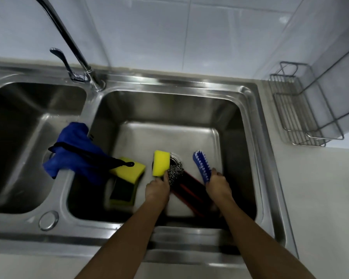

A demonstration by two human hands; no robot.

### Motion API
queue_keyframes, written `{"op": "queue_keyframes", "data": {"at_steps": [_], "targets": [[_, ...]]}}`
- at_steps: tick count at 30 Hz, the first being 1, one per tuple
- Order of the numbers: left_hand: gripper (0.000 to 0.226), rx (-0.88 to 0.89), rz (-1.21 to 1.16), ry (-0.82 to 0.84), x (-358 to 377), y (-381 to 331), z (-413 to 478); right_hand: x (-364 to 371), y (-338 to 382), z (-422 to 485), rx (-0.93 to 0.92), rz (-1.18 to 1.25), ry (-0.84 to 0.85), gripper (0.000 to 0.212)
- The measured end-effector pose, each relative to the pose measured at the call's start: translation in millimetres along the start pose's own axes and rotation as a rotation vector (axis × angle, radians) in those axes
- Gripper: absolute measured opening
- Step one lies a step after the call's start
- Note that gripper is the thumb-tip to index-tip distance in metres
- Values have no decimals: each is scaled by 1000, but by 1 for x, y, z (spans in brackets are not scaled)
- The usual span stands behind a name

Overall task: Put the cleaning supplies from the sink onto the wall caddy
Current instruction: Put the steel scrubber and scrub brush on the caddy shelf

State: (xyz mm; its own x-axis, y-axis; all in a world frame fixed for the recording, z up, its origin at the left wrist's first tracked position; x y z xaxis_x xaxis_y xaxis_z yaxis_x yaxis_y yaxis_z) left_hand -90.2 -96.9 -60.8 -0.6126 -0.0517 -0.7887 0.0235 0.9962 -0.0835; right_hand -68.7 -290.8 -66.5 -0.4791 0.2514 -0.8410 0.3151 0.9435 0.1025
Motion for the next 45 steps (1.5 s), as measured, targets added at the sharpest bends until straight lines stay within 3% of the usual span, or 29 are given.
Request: {"op": "queue_keyframes", "data": {"at_steps": [4, 8, 13, 19, 26, 31, 34, 38, 41, 45], "targets": [[57, -32, -56, 9, -2, -2, 10, 0, 0, 15, 10, -2, 10, 42], [68, -19, -235, 51, -8, -3, 4, -2, 2, 22, -34, -40, -2, 46], [52, 15, -406, -97, -23, 5, 1, -9, -1, 18, 10, 94, -30, 55], [49, 53, -483, -226, -69, -8, -10, -45, 1, 2, 10, 126, -83, 52], [48, 144, -569, -372, -158, -28, -34, -151, 13, -42, -83, 258, -367, 47], [57, 346, -622, -571, -260, -64, -60, -265, 18, -89, -167, 379, -640, 44], [62, 506, -651, -737, -316, -97, -88, -333, 13, -127, -207, 406, -885, 39], [58, 683, -684, -876, -367, -146, -124, -407, -9, -173, -154, 437, -1115, 41], [51, 824, -752, -886, -390, -186, -146, -439, -41, -191, -24, 452, -1125, 43], [33, 939, -871, -740, -406, -241, -168, -458, -94, -198, 149, 465, -1026, 38]]}}
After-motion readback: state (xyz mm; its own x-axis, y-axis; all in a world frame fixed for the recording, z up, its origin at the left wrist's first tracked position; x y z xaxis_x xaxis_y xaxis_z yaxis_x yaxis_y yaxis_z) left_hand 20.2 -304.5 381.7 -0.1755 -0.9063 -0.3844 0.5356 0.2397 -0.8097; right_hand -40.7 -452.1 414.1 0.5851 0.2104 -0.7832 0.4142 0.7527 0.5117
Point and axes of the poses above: each hand's wrist, its own z-axis towards the middle knuckle, its own x-axis out of the palm, y = z × x, the point moved 5 cm from there along z, towards the middle knuckle, and after that the axes turned 9 degrees about -z, right-handed, at the moved point
